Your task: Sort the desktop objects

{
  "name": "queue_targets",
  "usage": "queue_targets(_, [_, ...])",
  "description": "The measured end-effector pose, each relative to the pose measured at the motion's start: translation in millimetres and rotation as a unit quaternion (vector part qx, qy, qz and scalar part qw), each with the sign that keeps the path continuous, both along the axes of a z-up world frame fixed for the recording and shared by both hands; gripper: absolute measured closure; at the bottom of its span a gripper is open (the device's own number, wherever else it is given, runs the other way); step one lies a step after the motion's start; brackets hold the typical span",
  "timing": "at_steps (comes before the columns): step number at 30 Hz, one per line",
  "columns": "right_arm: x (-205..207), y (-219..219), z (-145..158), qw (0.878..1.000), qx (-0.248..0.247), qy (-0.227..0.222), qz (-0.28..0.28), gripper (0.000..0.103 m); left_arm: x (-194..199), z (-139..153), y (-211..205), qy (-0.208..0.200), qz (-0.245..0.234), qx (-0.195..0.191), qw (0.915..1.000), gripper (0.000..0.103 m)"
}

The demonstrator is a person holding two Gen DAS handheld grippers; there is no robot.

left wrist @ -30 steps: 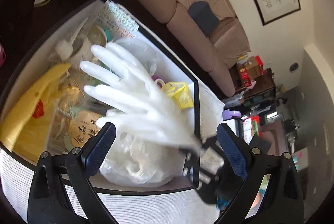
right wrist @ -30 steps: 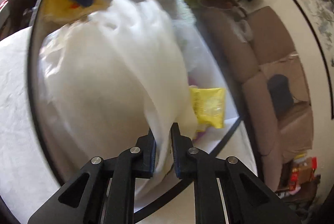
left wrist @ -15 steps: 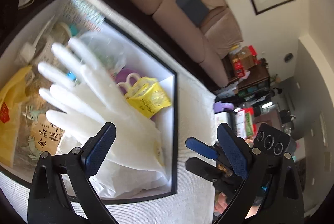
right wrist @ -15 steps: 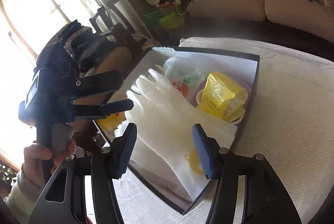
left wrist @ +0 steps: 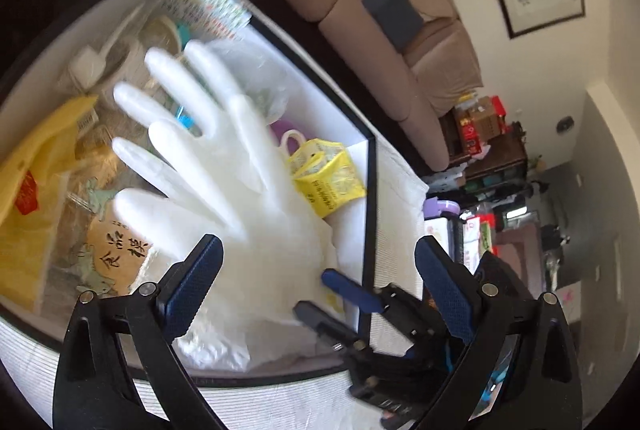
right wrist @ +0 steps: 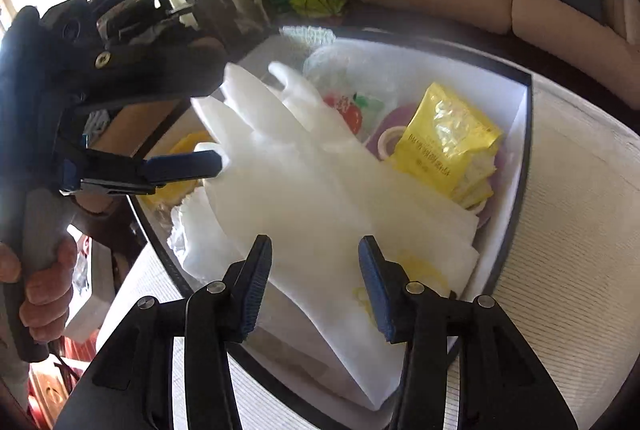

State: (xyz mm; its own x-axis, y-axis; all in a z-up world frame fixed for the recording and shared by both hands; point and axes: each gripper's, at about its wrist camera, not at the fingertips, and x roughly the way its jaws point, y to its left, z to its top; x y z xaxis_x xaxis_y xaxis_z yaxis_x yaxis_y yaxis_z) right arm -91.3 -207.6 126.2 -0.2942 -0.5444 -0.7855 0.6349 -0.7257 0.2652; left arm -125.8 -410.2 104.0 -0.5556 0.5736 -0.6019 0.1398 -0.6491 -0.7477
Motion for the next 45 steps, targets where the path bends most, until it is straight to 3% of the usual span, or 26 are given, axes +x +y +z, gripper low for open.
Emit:
queue_targets(3, [7.3, 18.8, 21.6, 1.000, -0.016, 0.006, -0.021, 0.040, 21.2, 24.8, -2.4, 0.019, -0.006, -0.048, 0.9987, 0.006])
queue_targets(5, [12.0, 26.0, 31.5, 0.999, -0.016, 0.012, -0.034, 0.036, 37.7, 36.0, -5.0, 0.025, -0.002, -0.081, 0.9964, 0.006])
queue_targets(7, [21.2, 29.2, 36.8, 0.999, -0.012, 0.022, -0.040, 0.017, 56.2, 42.5, -6.2, 0.029, 0.007, -0.119, 0.9925, 0.005])
queue_targets(10, [32.0, 33.0, 38.1, 0.998, -0.009, 0.030, -0.048, 0.000, 82.5, 47.0, -2.0, 0.035, 0.006, -0.175, 0.9840, 0.000])
queue_targets(15, [55.6, 34.4, 20.6, 0.998, 0.027, 0.038, -0.042, 0.000, 124.8, 30.4, 5.6, 0.020, 0.012, -0.245, 0.9692, 0.000])
queue_targets(20, [81.0, 36.5, 6.3, 0.996, 0.044, 0.047, -0.057, 0.000, 153.8, 9.0, 29.7, -0.002, -0.001, -0.346, 0.9384, 0.000])
queue_targets(28, [107.7, 38.7, -13.2, 0.993, 0.071, 0.057, -0.073, 0.000, 175.0, 0.3, 58.9, -0.006, 0.017, -0.384, 0.9231, 0.000])
queue_targets(45, [143.5, 87.1, -4.5, 0.991, 0.052, 0.064, -0.103, 0.000, 200.8, 8.9, 120.7, 0.002, 0.009, -0.400, 0.9164, 0.000])
